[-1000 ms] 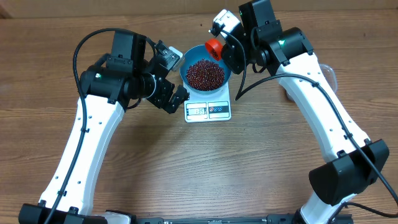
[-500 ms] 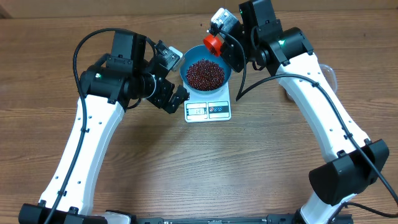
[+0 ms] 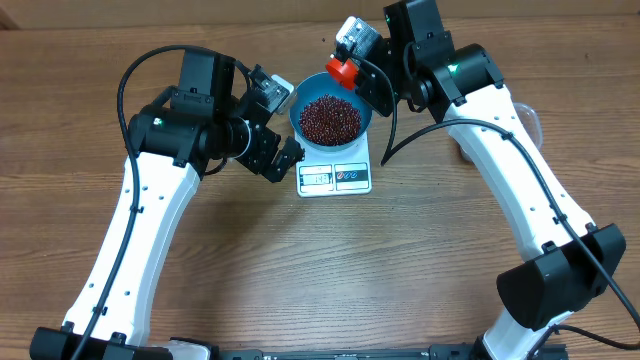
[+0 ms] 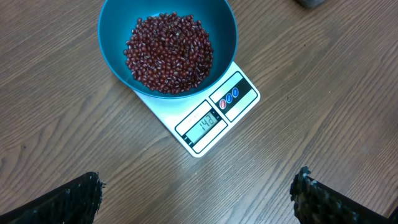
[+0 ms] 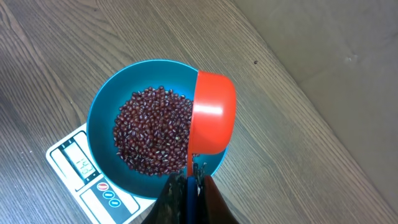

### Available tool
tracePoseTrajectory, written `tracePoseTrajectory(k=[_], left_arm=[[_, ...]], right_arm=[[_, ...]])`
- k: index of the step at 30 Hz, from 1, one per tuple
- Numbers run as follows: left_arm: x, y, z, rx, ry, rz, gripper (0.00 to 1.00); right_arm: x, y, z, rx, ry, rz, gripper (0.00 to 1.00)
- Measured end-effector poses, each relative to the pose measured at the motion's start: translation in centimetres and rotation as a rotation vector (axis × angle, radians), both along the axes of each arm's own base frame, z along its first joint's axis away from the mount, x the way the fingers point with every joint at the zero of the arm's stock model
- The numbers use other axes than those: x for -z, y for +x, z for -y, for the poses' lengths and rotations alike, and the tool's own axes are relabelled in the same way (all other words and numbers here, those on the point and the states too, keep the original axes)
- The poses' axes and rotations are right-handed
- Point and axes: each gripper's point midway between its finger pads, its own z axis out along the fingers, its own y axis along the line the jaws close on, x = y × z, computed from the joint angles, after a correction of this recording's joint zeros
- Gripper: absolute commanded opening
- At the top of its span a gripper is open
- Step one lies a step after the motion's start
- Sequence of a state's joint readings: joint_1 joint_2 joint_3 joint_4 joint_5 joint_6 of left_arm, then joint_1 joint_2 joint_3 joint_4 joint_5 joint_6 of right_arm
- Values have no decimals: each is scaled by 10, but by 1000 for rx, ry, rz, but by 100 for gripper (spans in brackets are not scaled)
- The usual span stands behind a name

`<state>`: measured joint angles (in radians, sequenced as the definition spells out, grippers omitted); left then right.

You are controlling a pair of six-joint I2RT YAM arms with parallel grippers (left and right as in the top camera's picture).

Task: Scoop item into bowl and weigh 150g on scale
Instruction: 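Return the empty scoop with the right gripper to the bean tub, then scoop red beans from the tub with the right gripper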

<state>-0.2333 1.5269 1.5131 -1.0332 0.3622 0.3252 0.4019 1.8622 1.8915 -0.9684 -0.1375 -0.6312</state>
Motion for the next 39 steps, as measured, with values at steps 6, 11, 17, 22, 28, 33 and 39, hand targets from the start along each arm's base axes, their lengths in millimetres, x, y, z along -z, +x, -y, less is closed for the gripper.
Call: tracePoseTrajectory(k=[6, 11, 17, 22, 28, 33, 39], left_arm=[[0, 0, 0, 0, 0, 0, 100], [0, 0, 0, 0, 0, 0, 99], [0, 0, 0, 0, 0, 0, 100], [0, 0, 0, 0, 0, 0, 100], [0, 0, 0, 0, 0, 0, 100], [0, 0, 0, -1, 1, 1, 100], [0, 0, 0, -1, 2, 1, 100]], right_arm=[[-1, 1, 0, -15, -8, 12, 4], [-1, 1, -1, -13, -6, 13, 4], [-1, 3, 7, 109, 67, -50, 4], [-8, 6, 50, 253, 139, -143, 4], [-28, 8, 140, 495, 239, -192, 4], [-35, -8, 222, 755, 314, -246, 4], [-24, -35, 282, 975, 358, -347, 4]])
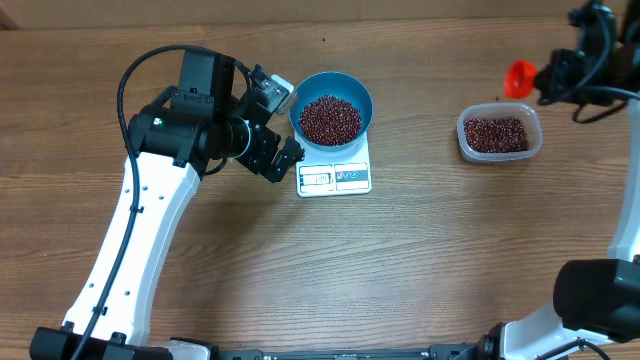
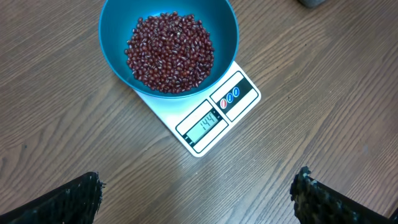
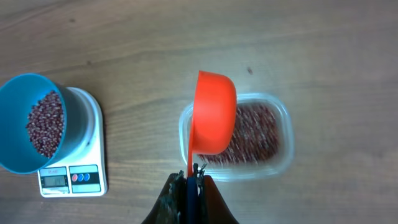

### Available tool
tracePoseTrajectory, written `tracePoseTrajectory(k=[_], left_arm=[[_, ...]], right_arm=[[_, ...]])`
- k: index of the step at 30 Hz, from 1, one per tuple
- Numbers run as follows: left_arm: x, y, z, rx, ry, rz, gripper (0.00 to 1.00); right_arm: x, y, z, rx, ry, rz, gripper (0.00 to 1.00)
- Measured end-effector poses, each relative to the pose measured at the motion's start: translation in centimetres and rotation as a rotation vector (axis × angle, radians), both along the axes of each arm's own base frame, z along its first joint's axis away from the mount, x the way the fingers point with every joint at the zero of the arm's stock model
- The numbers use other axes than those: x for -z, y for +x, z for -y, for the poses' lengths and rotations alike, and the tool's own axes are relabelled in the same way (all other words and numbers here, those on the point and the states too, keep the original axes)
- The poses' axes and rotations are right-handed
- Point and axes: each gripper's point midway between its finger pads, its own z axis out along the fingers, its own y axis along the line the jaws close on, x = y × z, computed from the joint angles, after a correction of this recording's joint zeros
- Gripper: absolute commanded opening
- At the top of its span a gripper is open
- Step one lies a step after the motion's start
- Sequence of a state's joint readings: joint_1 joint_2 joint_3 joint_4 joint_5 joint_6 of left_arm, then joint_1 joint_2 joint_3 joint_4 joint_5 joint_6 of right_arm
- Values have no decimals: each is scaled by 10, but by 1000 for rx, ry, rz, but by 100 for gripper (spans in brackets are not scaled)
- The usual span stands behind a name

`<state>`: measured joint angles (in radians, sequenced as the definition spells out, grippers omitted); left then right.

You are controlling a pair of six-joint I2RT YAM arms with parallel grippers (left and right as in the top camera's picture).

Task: Scoop item into bowl and weigh 150g on scale
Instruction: 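Scoop red beans from the tub with the right gripper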

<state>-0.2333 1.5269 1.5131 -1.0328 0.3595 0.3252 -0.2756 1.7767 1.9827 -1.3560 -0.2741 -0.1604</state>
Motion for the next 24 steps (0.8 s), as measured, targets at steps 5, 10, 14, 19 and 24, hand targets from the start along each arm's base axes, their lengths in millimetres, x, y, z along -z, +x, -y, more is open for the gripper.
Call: tracePoseTrajectory(k=[5, 10, 14, 19, 24], left_arm=[[0, 0, 0, 0, 0, 0, 100], [0, 0, 0, 0, 0, 0, 100], [0, 0, 0, 0, 0, 0, 100], [0, 0, 0, 0, 0, 0, 99], [0, 0, 0, 0, 0, 0, 100]], right_arm=[[15, -4, 9, 36, 24, -57, 4], [50, -4, 7, 42, 60, -148, 4], [80, -1, 9, 45, 76, -199, 4], [109, 0, 9, 46, 91, -250, 4], [131, 4, 10, 47, 100, -278, 4]])
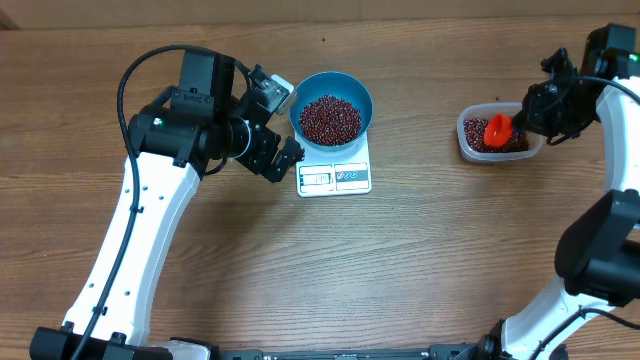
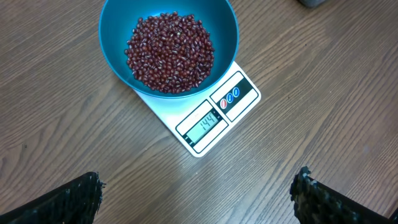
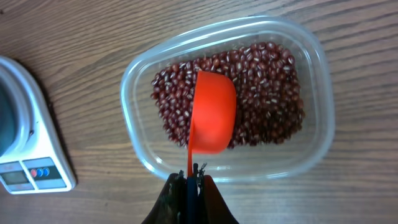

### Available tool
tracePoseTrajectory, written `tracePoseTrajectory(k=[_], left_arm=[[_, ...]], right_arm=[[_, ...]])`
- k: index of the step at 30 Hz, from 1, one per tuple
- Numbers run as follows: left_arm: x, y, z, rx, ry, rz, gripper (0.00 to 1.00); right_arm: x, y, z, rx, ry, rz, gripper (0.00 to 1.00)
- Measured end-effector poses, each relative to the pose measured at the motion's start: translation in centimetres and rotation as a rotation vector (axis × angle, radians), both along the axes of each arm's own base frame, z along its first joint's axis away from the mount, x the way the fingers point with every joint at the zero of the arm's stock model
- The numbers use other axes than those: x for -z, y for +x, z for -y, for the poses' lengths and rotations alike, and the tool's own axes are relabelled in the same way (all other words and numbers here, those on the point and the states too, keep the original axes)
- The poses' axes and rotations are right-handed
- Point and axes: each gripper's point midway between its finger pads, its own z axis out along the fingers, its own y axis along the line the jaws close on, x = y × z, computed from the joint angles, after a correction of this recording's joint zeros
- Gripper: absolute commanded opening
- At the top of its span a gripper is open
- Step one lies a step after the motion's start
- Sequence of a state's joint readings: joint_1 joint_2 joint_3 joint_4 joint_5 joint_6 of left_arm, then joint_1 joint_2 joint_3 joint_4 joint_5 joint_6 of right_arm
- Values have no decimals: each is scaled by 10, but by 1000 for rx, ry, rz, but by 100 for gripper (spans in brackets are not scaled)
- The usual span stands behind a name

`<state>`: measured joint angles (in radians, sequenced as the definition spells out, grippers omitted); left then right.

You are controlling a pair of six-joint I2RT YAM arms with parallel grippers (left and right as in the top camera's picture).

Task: Scoop item into bowl and weigh 150g on scale
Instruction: 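Scoop red beans from the tub with the right gripper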

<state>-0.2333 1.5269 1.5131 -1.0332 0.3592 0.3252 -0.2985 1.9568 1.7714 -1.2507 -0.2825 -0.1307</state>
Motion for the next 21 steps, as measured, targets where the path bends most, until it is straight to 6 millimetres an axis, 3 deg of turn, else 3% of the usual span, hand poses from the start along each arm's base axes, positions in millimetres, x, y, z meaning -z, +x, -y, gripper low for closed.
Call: tracePoseTrajectory(k=[11, 21], left_arm=[[0, 0, 0, 0, 0, 0, 100], [0, 0, 0, 0, 0, 0, 100]], right_arm=[[21, 7, -14, -37, 8, -18, 4], [23, 9, -21, -52, 21, -21, 4]])
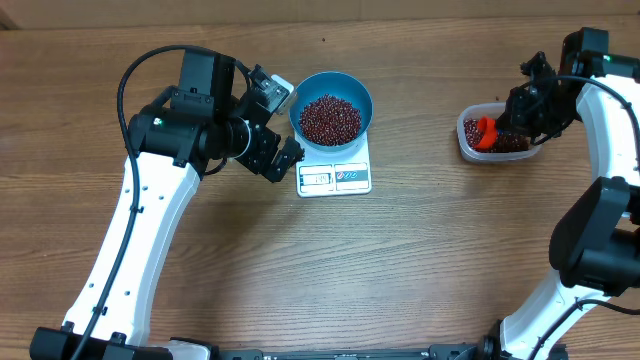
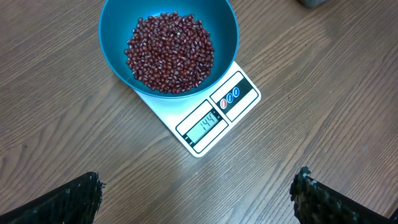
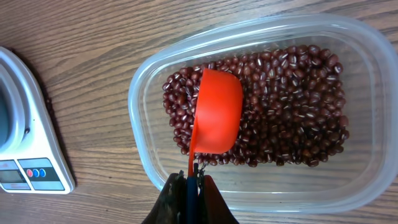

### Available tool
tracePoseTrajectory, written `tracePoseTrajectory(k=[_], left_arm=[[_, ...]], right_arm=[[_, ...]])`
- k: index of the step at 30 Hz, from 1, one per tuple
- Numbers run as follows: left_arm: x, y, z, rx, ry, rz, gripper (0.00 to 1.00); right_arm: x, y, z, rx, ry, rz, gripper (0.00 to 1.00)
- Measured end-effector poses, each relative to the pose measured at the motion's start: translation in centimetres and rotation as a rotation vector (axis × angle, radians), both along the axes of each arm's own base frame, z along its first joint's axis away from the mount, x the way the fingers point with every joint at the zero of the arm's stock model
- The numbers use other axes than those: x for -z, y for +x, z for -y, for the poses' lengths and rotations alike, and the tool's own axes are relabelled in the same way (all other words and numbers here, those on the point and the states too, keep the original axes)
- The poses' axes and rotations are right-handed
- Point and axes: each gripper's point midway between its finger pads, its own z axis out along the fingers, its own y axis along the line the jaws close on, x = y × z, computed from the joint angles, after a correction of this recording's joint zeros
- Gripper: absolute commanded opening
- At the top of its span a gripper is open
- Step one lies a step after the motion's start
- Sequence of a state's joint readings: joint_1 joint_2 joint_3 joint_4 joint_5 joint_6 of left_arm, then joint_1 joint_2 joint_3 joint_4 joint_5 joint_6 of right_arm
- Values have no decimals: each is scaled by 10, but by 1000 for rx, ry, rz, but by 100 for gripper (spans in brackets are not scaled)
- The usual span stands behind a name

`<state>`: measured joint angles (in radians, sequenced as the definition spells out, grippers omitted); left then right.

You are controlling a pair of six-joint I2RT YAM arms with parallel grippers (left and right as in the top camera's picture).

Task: Scoop item into bowl and weigh 150g on scale
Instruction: 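Scoop red beans from the tub with the right gripper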

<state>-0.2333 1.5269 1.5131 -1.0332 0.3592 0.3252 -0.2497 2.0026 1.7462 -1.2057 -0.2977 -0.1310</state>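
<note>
A blue bowl (image 1: 331, 115) of red beans sits on the white scale (image 1: 334, 176); its display (image 2: 204, 123) reads 144. My left gripper (image 2: 198, 193) hangs open just left of the scale, nothing between its fingers. At the right a clear plastic tub (image 1: 497, 134) holds more red beans (image 3: 280, 106). My right gripper (image 3: 190, 182) is shut on the handle of an orange scoop (image 3: 215, 121), whose cup lies down among the beans in the tub's left half, its back toward the wrist camera.
The wooden table (image 1: 400, 260) stretches around scale and tub. The scale's corner (image 3: 28, 143) shows at the left of the right wrist view, a short way from the tub.
The right gripper has lowered the scoop a little deeper into the tub's beans and shifted it toward the tub's left side. Left arm, bowl and scale reading are unchanged.
First my right gripper held the scoop tipped over the bowl, the scale reading 143. Then the scoop was away over by the tub and the reading was 144. After that it was down over the tub's beans, and now it lies among them.
</note>
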Motion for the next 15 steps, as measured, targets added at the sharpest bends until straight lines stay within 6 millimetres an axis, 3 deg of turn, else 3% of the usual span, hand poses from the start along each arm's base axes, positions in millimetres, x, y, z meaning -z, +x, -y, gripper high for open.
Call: tracePoseTrajectory(k=[6, 15], left_arm=[[0, 0, 0, 0, 0, 0, 100], [0, 0, 0, 0, 0, 0, 100]], right_arm=[[0, -5, 9, 31, 43, -10, 4], [-18, -17, 23, 47, 251, 34, 4]])
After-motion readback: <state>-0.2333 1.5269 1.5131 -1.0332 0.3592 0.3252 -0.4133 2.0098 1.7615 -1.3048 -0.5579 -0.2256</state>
